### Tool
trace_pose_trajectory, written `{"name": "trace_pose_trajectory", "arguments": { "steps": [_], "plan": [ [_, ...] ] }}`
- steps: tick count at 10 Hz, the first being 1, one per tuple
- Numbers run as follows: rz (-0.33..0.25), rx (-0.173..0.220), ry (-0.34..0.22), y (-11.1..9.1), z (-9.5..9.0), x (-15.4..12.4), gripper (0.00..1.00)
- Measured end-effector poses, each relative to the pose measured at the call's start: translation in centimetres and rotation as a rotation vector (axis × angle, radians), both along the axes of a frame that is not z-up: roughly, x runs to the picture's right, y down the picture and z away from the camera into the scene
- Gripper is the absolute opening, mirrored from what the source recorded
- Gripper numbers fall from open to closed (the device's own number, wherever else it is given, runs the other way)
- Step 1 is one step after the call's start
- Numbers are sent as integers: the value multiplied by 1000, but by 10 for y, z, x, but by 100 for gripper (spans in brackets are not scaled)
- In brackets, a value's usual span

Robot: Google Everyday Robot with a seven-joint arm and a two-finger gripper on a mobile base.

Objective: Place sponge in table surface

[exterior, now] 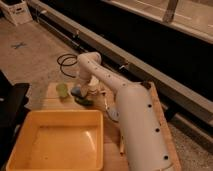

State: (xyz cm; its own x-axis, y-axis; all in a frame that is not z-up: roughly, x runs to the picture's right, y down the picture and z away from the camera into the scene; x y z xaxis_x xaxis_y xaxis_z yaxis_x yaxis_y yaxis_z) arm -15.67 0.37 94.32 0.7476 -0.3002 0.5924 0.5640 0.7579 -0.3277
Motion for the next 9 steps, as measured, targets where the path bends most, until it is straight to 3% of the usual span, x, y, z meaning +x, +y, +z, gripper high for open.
{"name": "trace_pose_trajectory", "arguments": {
  "steps": [3, 9],
  "plan": [
    [30, 4, 31, 0, 10, -1, 65],
    [90, -42, 93, 12, 38, 0, 65]
  ]
}}
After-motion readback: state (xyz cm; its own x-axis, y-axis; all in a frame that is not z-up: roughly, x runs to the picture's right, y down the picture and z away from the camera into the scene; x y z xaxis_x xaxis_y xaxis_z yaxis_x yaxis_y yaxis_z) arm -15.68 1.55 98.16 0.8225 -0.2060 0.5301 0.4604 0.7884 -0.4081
